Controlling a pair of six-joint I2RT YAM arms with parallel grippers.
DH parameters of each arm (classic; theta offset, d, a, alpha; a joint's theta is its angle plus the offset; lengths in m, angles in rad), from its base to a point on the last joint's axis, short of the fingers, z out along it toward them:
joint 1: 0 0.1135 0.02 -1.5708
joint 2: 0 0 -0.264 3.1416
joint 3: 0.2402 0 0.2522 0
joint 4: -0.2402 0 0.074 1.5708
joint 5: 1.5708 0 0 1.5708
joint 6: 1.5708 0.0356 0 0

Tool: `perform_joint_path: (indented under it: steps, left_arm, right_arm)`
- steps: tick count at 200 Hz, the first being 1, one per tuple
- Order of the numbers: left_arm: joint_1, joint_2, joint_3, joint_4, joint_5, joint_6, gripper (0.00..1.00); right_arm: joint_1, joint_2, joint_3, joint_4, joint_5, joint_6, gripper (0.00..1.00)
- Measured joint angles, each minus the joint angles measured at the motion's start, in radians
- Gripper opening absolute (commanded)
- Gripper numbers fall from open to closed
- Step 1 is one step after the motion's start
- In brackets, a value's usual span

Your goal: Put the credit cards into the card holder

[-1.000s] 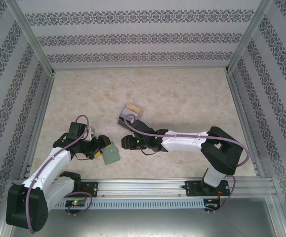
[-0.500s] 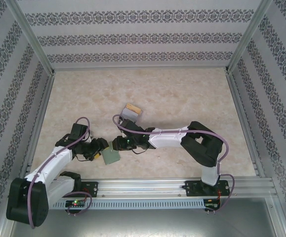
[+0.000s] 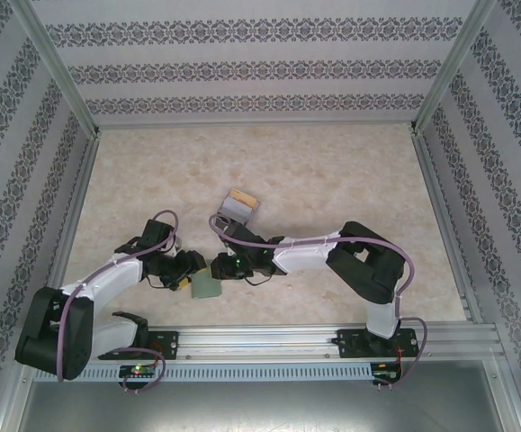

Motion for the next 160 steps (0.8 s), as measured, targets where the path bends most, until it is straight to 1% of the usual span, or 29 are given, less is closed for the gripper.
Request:
perform_joint_path:
  steps: [46, 67, 90, 110, 129, 144, 151, 160]
  left_arm:
    - [-0.018, 0.015, 0.01, -0.012, -0.029, -0.006, 0.39]
    - [-0.049, 0.01, 0.007, 0.042, -0.004, -0.008, 0.32]
    - [-0.054, -0.024, 0.001, 0.087, 0.016, -0.01, 0.31]
    - [-0.055, -0.034, 0.0, 0.116, 0.031, -0.012, 0.27]
    - [-0.055, -0.034, -0.003, 0.134, 0.04, -0.014, 0.15]
    - [-0.055, -0.04, -0.006, 0.141, 0.044, -0.019, 0.11]
    - [-0.055, -0.045, -0.007, 0.143, 0.047, -0.021, 0.06]
    - [-0.056, -0.052, -0.008, 0.146, 0.05, -0.027, 0.02]
  right_arm:
    - [0.0, -0.036, -0.055, 0.015, 0.016, 0.029, 0.24]
    - [-0.001, -0.042, -0.061, 0.009, 0.026, 0.037, 0.24]
    - [-0.005, -0.045, -0.063, 0.001, 0.031, 0.04, 0.24]
    - [-0.007, -0.045, -0.063, 0.0, 0.033, 0.041, 0.24]
    - [-0.007, -0.046, -0.063, -0.002, 0.034, 0.043, 0.26]
    - [-0.007, -0.051, -0.063, -0.009, 0.039, 0.044, 0.28]
    - [-0.008, -0.057, -0.063, -0.017, 0.043, 0.044, 0.3]
    - [-0.009, -0.067, -0.063, -0.031, 0.055, 0.045, 0.31]
